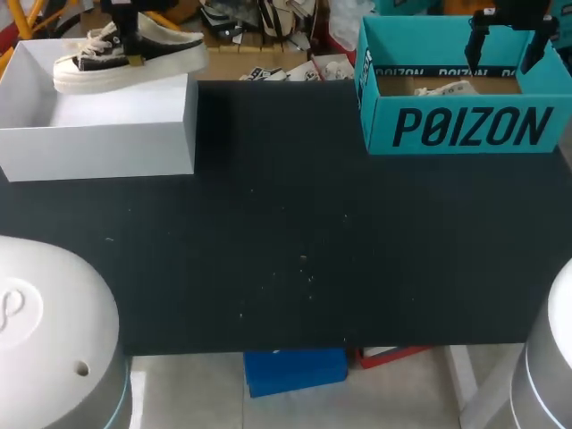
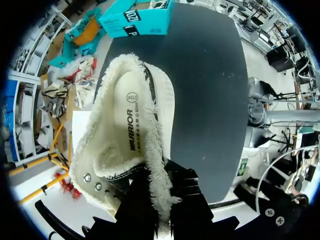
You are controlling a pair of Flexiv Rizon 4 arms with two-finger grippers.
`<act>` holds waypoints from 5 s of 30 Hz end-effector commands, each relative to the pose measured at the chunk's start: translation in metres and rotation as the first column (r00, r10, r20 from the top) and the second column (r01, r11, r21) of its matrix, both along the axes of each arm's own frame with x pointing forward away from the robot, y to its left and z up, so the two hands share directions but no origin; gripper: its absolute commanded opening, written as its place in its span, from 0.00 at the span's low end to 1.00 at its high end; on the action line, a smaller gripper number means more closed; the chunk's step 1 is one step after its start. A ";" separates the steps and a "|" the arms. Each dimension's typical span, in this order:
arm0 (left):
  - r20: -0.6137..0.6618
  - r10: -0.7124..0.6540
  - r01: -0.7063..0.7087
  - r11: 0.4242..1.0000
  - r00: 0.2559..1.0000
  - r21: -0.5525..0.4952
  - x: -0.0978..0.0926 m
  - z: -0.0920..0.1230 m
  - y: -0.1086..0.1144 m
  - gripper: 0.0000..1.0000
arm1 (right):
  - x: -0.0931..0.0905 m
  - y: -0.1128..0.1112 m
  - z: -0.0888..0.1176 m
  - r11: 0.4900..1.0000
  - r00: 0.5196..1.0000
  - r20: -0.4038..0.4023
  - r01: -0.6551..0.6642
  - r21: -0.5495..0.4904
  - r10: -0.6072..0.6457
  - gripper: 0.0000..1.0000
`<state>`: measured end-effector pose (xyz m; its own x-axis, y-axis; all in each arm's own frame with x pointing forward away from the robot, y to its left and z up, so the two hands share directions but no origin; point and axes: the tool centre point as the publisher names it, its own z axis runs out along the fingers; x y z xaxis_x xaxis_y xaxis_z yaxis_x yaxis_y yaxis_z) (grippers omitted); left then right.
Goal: Take the shoe out of the shoebox, open the shoe tongue, remove and reinsert the insole, then place the shoe into the shoebox
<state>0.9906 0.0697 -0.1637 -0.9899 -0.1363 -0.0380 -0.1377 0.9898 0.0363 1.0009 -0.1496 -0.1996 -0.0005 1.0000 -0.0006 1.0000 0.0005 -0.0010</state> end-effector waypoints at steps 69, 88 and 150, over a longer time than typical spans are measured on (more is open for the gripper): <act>0.183 -0.180 0.180 0.984 0.967 0.018 -0.179 -0.214 -0.230 1.00 | 0.000 0.000 0.000 1.000 1.000 0.000 0.000 0.000 0.000 1.00; 0.034 -0.088 0.095 0.922 0.996 -0.376 -0.189 -0.104 -0.164 1.00 | 0.000 0.000 0.000 1.000 1.000 0.000 0.000 0.000 0.000 1.00; 0.094 -0.123 0.154 0.704 0.988 -0.694 -0.202 -0.099 -0.089 1.00 | 0.000 0.000 0.000 1.000 1.000 0.000 0.000 0.000 0.000 1.00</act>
